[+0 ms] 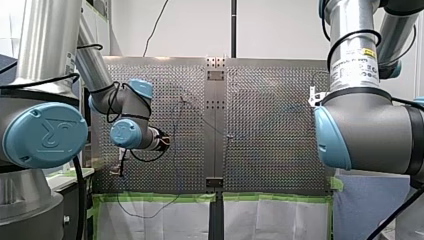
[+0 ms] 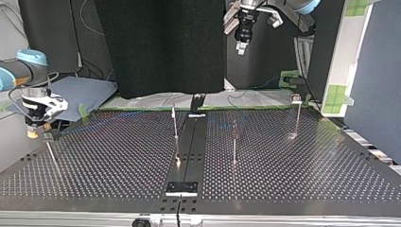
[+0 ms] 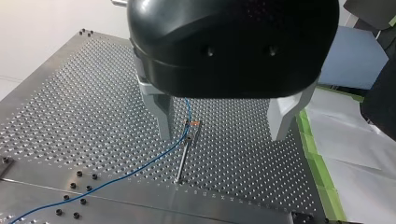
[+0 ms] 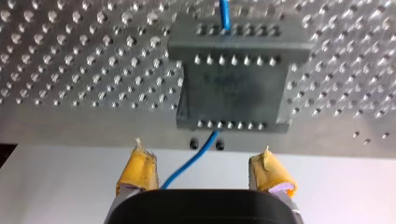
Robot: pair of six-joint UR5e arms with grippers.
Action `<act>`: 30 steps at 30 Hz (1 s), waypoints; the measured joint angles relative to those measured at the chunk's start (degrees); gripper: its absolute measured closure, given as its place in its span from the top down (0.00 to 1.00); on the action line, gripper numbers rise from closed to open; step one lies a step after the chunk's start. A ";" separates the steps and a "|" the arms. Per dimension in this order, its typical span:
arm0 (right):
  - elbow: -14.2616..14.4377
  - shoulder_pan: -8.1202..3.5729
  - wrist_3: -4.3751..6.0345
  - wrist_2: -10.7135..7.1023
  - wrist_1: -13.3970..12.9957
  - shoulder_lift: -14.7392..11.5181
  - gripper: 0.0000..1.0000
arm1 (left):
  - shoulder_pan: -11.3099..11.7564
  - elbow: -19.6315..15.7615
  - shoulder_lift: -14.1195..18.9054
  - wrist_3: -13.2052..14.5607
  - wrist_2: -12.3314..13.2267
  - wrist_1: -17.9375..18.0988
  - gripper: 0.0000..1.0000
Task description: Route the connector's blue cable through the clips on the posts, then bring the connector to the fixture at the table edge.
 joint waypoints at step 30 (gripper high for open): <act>8.39 2.08 1.24 11.19 -3.63 -6.46 1.00 | 0.52 0.01 0.00 -0.09 -0.01 0.25 1.00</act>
